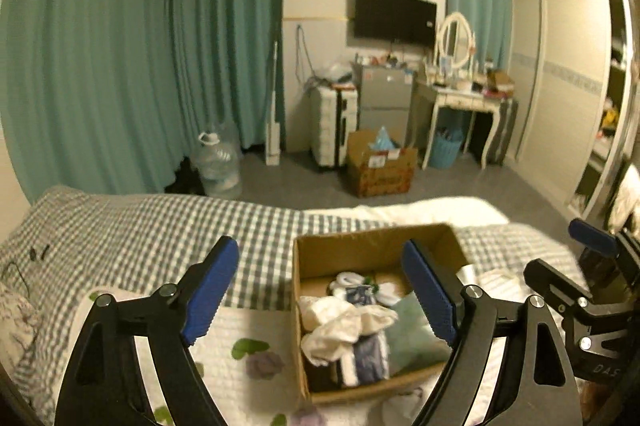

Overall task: Organize soft objects
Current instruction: 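Open both tools to drop the lace cloth and plush toy into the box, then move both tools back to the pile and grasp the white sock with the right tool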

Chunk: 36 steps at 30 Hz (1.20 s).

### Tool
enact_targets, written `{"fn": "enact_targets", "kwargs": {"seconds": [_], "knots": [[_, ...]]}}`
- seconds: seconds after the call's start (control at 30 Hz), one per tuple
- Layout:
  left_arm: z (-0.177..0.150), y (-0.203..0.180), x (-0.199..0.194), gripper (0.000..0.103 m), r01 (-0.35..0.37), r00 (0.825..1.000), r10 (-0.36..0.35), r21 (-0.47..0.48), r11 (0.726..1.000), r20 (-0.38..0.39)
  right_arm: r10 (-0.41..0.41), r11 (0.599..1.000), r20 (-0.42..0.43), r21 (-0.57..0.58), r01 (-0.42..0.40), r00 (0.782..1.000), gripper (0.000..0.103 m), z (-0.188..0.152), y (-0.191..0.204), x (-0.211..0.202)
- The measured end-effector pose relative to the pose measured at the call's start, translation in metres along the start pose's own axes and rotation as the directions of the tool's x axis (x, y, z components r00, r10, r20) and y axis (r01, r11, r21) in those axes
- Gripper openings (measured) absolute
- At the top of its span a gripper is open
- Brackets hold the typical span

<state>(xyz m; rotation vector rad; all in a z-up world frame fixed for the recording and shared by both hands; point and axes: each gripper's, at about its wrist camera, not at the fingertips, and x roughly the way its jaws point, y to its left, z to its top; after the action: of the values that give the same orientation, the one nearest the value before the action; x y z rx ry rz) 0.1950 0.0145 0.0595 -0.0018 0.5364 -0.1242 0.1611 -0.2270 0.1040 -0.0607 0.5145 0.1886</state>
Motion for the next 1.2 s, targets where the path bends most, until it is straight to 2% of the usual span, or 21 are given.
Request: {"fn": "enact_targets", "kwargs": {"seconds": [0.13, 0.23, 0.27, 0.37, 0.43, 0.53, 0.7, 0.8, 0.93, 1.13, 1.2], "knots": [[0.002, 0.0, -0.044, 0.086, 0.012, 0.999, -0.011, -0.004, 1.0, 0.053, 0.02, 1.0, 0.036, 0.013, -0.021, 0.999, 0.093, 0.003, 0.006, -0.043], [0.0, -0.002, -0.071, 0.1, 0.003, 0.997, -0.004, 0.009, 1.0, 0.083, 0.026, 1.0, 0.059, 0.007, -0.027, 0.998, 0.095, 0.005, 0.011, -0.072], [0.0, -0.003, -0.084, 0.101, -0.004, 0.994, 0.003, 0.011, 1.0, 0.113, 0.021, 1.0, 0.072, 0.0, -0.021, 0.997, 0.097, 0.005, 0.014, -0.085], [0.002, -0.004, -0.112, 0.103, -0.015, 0.985, 0.014, 0.008, 1.0, 0.172, 0.007, 1.0, 0.118, -0.02, -0.004, 0.993, 0.103, 0.005, 0.02, -0.117], [0.0, -0.002, -0.128, 0.103, -0.011, 0.981, 0.011, -0.003, 1.0, 0.195, 0.0, 1.0, 0.156, -0.025, 0.004, 0.988, 0.103, 0.006, 0.023, -0.139], [-0.007, -0.004, -0.148, 0.103, -0.006, 0.977, 0.008, -0.01, 1.0, 0.214, 0.004, 1.0, 0.201, -0.016, 0.0, 0.979, 0.103, 0.005, 0.025, -0.169], [-0.025, -0.004, -0.17, 0.103, 0.007, 0.973, -0.009, 0.011, 1.0, 0.233, -0.008, 1.0, 0.232, -0.01, 0.011, 0.973, 0.103, 0.002, 0.031, -0.202], [-0.035, -0.003, -0.174, 0.103, -0.014, 0.972, 0.009, 0.017, 1.0, 0.236, -0.004, 1.0, 0.237, -0.013, 0.007, 0.971, 0.103, 0.0, 0.036, -0.215], [-0.046, 0.001, -0.176, 0.103, -0.004, 0.972, 0.002, 0.011, 1.0, 0.237, -0.004, 0.999, 0.24, -0.033, 0.013, 0.971, 0.103, -0.005, 0.045, -0.223], [-0.058, 0.008, -0.165, 0.103, -0.017, 0.976, 0.015, 0.005, 1.0, 0.217, -0.065, 0.994, 0.194, -0.073, 0.081, 0.979, 0.103, -0.031, 0.051, -0.201], [-0.062, 0.012, -0.162, 0.103, -0.012, 0.978, 0.014, -0.008, 1.0, 0.21, -0.059, 0.995, 0.163, -0.065, 0.07, 0.985, 0.103, -0.042, 0.048, -0.192]]}}
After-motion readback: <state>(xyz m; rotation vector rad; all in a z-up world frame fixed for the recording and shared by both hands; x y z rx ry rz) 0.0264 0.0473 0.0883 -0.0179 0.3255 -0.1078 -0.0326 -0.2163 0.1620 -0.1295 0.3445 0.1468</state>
